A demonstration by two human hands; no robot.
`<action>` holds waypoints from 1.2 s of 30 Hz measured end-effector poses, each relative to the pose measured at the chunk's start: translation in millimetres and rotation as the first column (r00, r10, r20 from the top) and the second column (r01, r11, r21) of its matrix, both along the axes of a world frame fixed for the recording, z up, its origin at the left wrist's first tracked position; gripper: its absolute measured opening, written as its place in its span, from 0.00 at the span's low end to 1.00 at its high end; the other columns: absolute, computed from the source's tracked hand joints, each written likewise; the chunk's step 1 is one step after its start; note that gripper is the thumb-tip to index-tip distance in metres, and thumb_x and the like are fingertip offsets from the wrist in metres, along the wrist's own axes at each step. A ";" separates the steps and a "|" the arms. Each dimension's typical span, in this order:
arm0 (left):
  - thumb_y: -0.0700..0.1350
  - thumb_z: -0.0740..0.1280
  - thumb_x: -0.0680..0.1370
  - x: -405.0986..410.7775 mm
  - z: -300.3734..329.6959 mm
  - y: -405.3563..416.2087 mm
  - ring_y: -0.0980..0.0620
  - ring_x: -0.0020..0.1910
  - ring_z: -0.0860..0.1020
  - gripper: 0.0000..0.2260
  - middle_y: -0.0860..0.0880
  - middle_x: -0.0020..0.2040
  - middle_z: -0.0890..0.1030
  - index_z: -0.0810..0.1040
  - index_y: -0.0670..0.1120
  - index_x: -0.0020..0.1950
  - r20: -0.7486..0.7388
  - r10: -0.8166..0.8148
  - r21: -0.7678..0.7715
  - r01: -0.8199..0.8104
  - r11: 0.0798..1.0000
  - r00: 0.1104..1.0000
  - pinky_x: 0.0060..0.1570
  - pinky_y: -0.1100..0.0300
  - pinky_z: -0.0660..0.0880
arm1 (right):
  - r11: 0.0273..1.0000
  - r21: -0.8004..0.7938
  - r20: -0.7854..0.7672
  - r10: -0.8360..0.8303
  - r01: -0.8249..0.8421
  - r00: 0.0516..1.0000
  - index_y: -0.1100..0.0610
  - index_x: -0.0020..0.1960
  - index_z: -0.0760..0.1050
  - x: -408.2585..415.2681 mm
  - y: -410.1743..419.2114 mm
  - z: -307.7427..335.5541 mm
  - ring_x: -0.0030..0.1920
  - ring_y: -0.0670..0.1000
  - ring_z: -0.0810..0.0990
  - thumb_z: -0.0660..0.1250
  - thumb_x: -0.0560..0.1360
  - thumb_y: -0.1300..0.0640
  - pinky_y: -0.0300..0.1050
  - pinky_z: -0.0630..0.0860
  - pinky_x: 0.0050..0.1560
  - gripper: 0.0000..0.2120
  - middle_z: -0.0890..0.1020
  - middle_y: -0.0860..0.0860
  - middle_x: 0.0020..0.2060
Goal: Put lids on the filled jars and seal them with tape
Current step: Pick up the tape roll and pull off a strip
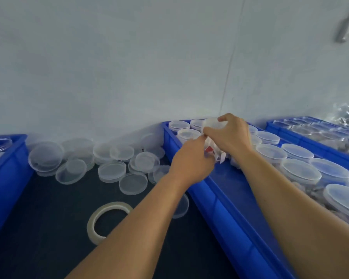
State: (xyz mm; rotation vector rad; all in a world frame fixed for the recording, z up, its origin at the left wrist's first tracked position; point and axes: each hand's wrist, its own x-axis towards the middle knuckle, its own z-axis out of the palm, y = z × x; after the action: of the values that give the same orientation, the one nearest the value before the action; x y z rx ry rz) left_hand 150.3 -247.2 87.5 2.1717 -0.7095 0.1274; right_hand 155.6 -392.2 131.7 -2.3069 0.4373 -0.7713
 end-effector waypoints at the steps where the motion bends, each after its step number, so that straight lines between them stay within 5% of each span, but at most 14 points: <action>1: 0.48 0.64 0.80 1.4 -2.4 -2.9 0.48 0.53 0.81 0.14 0.53 0.56 0.82 0.73 0.57 0.66 0.010 -0.001 0.052 0.001 0.999 1.000 0.52 0.46 0.78 | 0.999 0.032 -0.007 -0.008 0.008 1.000 0.53 0.67 0.77 3.6 -3.8 -9.1 0.59 0.53 0.77 0.75 0.67 0.42 0.46 0.71 0.50 0.30 0.80 0.51 0.56; 4: 0.54 0.62 0.81 2.1 -9.5 -7.5 0.42 0.70 0.73 0.21 0.48 0.69 0.77 0.71 0.53 0.74 -0.008 -0.014 0.164 0.015 0.986 1.000 0.69 0.32 0.70 | 0.995 0.096 -0.097 -0.014 0.023 0.995 0.55 0.70 0.75 17.2 -11.0 -33.5 0.56 0.55 0.77 0.73 0.65 0.43 0.45 0.68 0.47 0.36 0.79 0.52 0.56; 9: 0.60 0.56 0.78 5.8 -15.2 -8.2 0.43 0.73 0.72 0.24 0.46 0.75 0.71 0.78 0.52 0.67 -0.049 0.030 0.252 -0.017 0.968 0.998 0.74 0.35 0.66 | 0.995 0.096 -0.146 0.015 -0.001 0.989 0.53 0.76 0.71 43.8 -20.0 -61.3 0.71 0.59 0.74 0.72 0.76 0.44 0.51 0.70 0.62 0.31 0.74 0.57 0.73; 15: 0.56 0.58 0.84 13.4 -22.9 -12.8 0.49 0.62 0.74 0.17 0.48 0.67 0.74 0.83 0.50 0.59 0.011 0.020 0.240 -0.022 0.971 1.000 0.60 0.45 0.73 | 0.996 -0.001 -0.185 0.084 -0.086 0.979 0.51 0.79 0.68 62.2 -40.0 -67.6 0.76 0.59 0.69 0.69 0.81 0.44 0.53 0.68 0.71 0.29 0.67 0.56 0.78; 19: 0.56 0.57 0.83 15.6 -26.2 -11.2 0.49 0.63 0.74 0.18 0.49 0.66 0.73 0.81 0.51 0.64 0.023 -0.008 0.229 0.003 0.973 1.000 0.55 0.47 0.72 | 0.958 -0.281 -0.273 -0.019 -0.061 0.962 0.42 0.77 0.70 66.6 -41.7 -66.6 0.74 0.59 0.66 0.62 0.84 0.39 0.59 0.72 0.66 0.22 0.64 0.50 0.77; 22: 0.57 0.57 0.81 17.5 -28.7 -10.9 0.50 0.59 0.74 0.19 0.49 0.66 0.73 0.80 0.52 0.65 0.025 -0.002 0.231 -0.004 0.973 1.000 0.53 0.48 0.72 | 0.941 -0.324 -0.338 -0.019 -0.097 0.941 0.42 0.73 0.71 65.7 -42.0 -58.6 0.71 0.61 0.63 0.61 0.85 0.41 0.60 0.72 0.62 0.18 0.63 0.51 0.72; 25: 0.56 0.57 0.82 17.9 -32.1 -10.1 0.52 0.58 0.74 0.18 0.50 0.66 0.75 0.80 0.52 0.65 0.002 -0.035 0.120 0.034 0.992 0.999 0.56 0.47 0.74 | 0.922 -0.365 -0.435 -0.047 -0.128 0.899 0.45 0.78 0.67 59.1 -35.4 -48.4 0.73 0.60 0.63 0.65 0.83 0.45 0.60 0.72 0.65 0.24 0.60 0.52 0.76; 28: 0.50 0.59 0.85 11.3 -37.1 7.4 0.53 0.61 0.75 0.13 0.52 0.60 0.80 0.81 0.51 0.64 0.064 -0.087 -0.137 0.096 0.986 0.994 0.62 0.53 0.75 | 0.902 -0.431 -0.308 -0.133 -0.013 0.942 0.52 0.76 0.69 50.7 -11.0 -31.9 0.72 0.59 0.65 0.65 0.80 0.55 0.56 0.72 0.64 0.24 0.65 0.53 0.74; 33: 0.50 0.62 0.84 -8.1 -56.4 78.1 0.59 0.70 0.73 0.17 0.58 0.70 0.77 0.75 0.56 0.74 0.073 0.202 -0.180 -0.187 0.966 0.977 0.70 0.56 0.72 | 0.742 -0.658 -0.061 0.119 -0.130 0.991 0.55 0.68 0.75 34.4 68.7 -7.4 0.63 0.59 0.74 0.61 0.80 0.60 0.55 0.74 0.59 0.17 0.75 0.55 0.64; 36: 0.50 0.64 0.83 -22.3 -67.1 133.2 0.50 0.63 0.79 0.15 0.53 0.64 0.81 0.76 0.55 0.71 -0.038 0.412 -0.095 -0.413 0.906 0.911 0.61 0.51 0.77 | 0.685 -0.609 -0.181 0.370 -0.399 0.911 0.51 0.61 0.78 14.7 130.6 -16.1 0.58 0.58 0.78 0.60 0.81 0.56 0.52 0.73 0.51 0.12 0.81 0.52 0.59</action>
State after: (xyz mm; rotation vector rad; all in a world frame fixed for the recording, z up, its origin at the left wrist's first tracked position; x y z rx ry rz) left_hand 128.0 -114.0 20.4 2.1928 -0.2157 0.3570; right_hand 170.3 -261.6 115.7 -2.9046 -0.3733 -0.7210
